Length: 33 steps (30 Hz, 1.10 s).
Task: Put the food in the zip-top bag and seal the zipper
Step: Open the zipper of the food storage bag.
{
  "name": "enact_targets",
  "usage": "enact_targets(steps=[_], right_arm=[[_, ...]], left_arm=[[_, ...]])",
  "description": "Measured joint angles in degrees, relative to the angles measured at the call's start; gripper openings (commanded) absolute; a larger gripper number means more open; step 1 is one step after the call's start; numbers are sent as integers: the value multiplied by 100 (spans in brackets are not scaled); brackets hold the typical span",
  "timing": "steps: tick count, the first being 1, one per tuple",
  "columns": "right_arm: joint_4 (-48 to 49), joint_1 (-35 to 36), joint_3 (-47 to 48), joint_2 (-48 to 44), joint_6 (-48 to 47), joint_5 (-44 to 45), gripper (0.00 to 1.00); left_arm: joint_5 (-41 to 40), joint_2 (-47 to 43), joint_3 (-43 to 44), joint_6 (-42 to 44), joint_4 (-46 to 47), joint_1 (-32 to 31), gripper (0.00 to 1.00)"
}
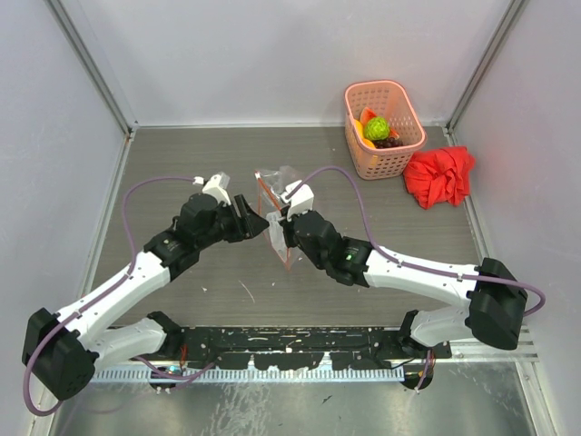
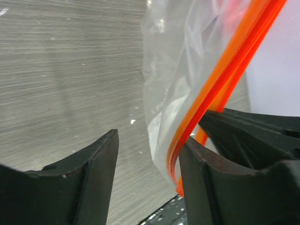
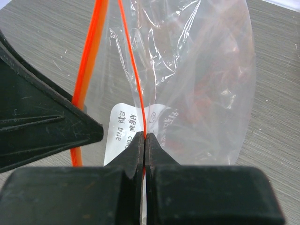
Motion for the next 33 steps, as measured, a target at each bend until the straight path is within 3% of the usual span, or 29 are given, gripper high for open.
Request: enact_targets(steps=[5,22,33], right_arm=[[2,0,0,0,2,26,0],[-7,0,0,85,31,-111,0],[-13,0,0,85,76,-173,0]], left_arm=[[-289,-33,0,175,-284,0,39],[-120,398,0,90,-4,-37,37],[-133,402,4,42,199,-61,0]])
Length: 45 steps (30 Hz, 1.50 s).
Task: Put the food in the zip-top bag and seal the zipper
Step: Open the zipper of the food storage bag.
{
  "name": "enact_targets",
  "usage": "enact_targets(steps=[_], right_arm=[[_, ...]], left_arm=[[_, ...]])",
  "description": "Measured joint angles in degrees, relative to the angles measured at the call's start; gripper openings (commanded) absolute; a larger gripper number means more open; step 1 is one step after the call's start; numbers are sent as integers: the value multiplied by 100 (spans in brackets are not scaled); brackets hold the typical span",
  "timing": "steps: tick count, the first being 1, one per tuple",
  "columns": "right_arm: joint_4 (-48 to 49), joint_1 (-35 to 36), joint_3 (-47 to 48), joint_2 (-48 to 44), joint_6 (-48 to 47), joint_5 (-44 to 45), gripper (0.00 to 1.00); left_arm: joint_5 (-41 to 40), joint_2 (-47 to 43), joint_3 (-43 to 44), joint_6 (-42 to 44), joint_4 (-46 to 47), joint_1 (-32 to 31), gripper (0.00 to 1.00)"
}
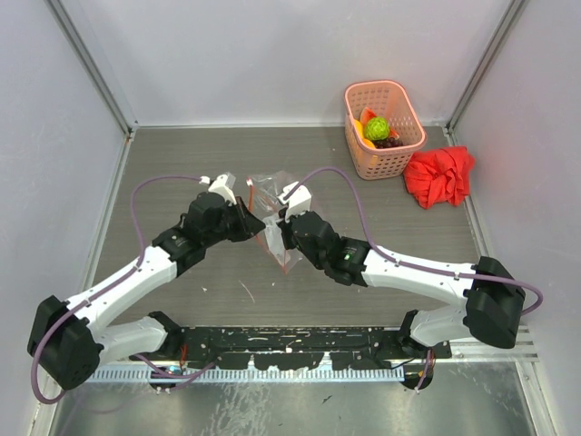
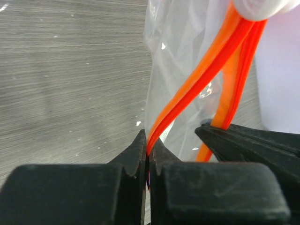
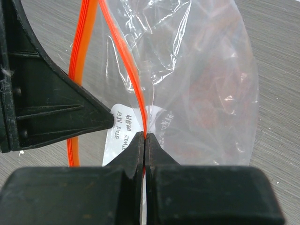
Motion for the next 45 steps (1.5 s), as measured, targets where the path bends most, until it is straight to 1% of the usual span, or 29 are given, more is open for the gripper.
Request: enact_targets(steps=[3,7,12,17,21,26,29,32,35,38,41,45], right_arm=[[-4,0,2,0,15,-2,0],[-17,0,57,-2,85,-26,0],[116,-13,175,11,267,-177,2],[542,-116,223,216,590,-487,3],[955,-310,234,551,1014,-927,3],[1429,-662,216,1047,1615,-1491,3],[1609,-798,111,1261,1917,-1676,9],[1679,-898,-46,1370,2124,-1781,17],[1696,-962,-192,1379,2234,-1860,29],[1700,-1005,-225,1379,2267,-1917,45],[1700,-1016,-210,1379,2218,-1965,54],[1659,-1016,-72,1379,2107,-1978,58]], left_arm=[[-149,-31,162,157,-402,-4,0],[-457,-177,651,546,-1128,-4,0],[-1023,-457,1493,1150,-2260,-11,0],[-1644,-584,2293,1725,-3263,-11,0],[-2006,-516,2671,2033,-4015,-11,0],[-2096,-50,2848,2188,-4450,-11,0],[-2076,424,2848,2173,-4577,-11,0],[-2028,855,2848,2107,-4645,-11,0],[-1851,1029,2848,2004,-4645,-11,0],[-1637,1034,2848,1915,-4588,-15,0],[-1471,1099,2848,1845,-4485,-37,0],[-1346,1316,2914,1823,-4437,-68,0]])
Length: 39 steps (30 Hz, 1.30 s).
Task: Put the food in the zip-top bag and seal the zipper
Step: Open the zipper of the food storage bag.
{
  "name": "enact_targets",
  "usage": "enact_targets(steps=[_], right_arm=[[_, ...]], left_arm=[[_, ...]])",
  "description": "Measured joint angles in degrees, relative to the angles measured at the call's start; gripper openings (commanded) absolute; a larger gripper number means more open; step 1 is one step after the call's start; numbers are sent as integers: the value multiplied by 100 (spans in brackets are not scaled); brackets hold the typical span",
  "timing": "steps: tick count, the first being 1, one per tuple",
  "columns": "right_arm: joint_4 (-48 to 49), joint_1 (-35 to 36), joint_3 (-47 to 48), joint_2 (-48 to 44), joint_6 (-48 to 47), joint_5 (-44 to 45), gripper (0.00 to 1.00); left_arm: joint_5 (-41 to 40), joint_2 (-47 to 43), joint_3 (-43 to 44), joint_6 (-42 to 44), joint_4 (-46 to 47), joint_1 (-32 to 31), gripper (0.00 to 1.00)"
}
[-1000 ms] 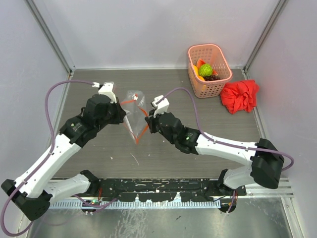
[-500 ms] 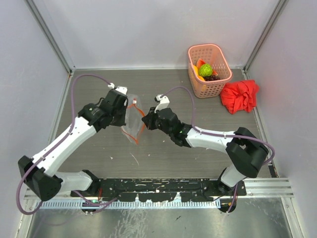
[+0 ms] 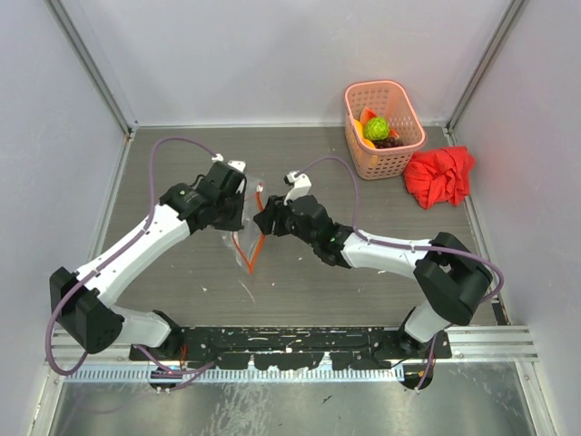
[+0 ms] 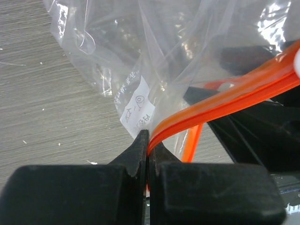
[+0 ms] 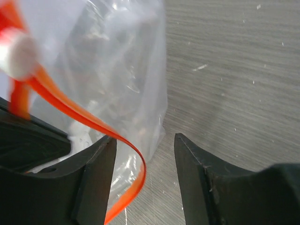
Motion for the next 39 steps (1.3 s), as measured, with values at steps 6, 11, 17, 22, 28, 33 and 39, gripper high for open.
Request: enact_targets(steps=[6,11,17,22,28,33,39], right_arm=[[-9,-35,356,4,-160,52,55],[-138,-184,367,11,-153,328,46],[-254,-302,118,33,-39,564,25],[-306,-306,4,59,4,557,4],[-50,-306,-42,74,7,105,25],[120,-306,-127,74,-9,-181,48],[310,-306,-120,90,-20,-411,57]], left_arm=[[68,201,160,2,-7,-39,0],[-4,195,245,9,-24,-44,0],[-286,125,258,55,-50,-44,0],[-393,122,310,79,-85,-44,0],[-376,122,354,81,-92,-44,0],[-260,122,358,74,-85,-44,0],[-140,125,358,59,-81,-44,0]])
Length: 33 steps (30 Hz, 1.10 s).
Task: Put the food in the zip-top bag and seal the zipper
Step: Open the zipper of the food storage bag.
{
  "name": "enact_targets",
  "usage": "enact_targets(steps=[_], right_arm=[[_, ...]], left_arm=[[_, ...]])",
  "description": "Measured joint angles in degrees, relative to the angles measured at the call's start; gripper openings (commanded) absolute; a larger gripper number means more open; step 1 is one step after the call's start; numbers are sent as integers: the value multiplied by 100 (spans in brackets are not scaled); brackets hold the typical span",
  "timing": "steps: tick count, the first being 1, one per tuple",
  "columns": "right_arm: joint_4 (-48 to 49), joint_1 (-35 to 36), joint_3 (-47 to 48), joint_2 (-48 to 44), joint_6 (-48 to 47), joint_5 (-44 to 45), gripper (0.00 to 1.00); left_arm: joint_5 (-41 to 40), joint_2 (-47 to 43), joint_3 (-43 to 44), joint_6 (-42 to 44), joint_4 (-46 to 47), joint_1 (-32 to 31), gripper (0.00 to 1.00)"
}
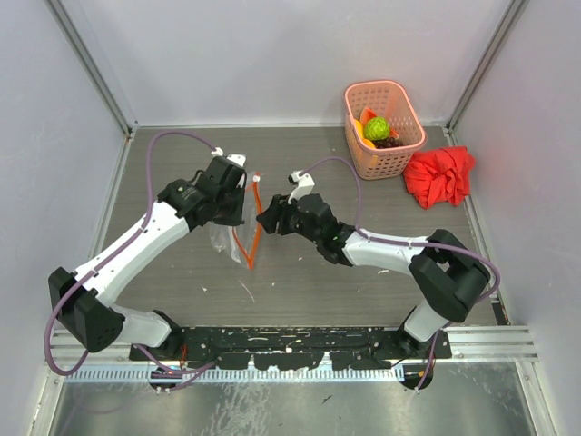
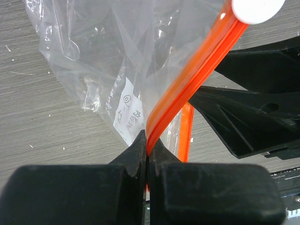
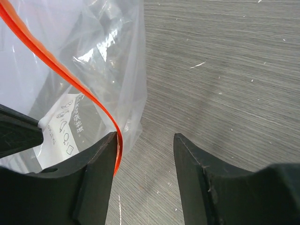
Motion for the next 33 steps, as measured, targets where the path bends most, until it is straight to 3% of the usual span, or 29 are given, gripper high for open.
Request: enact_targets(steps=[25,33], right_arm=[[413,7,120,142,92,-579,76],[455,7,201,249,201,-603,76]], left_arm=[[87,116,0,-4,22,0,0],[151,120,0,-20,70,-37,0]])
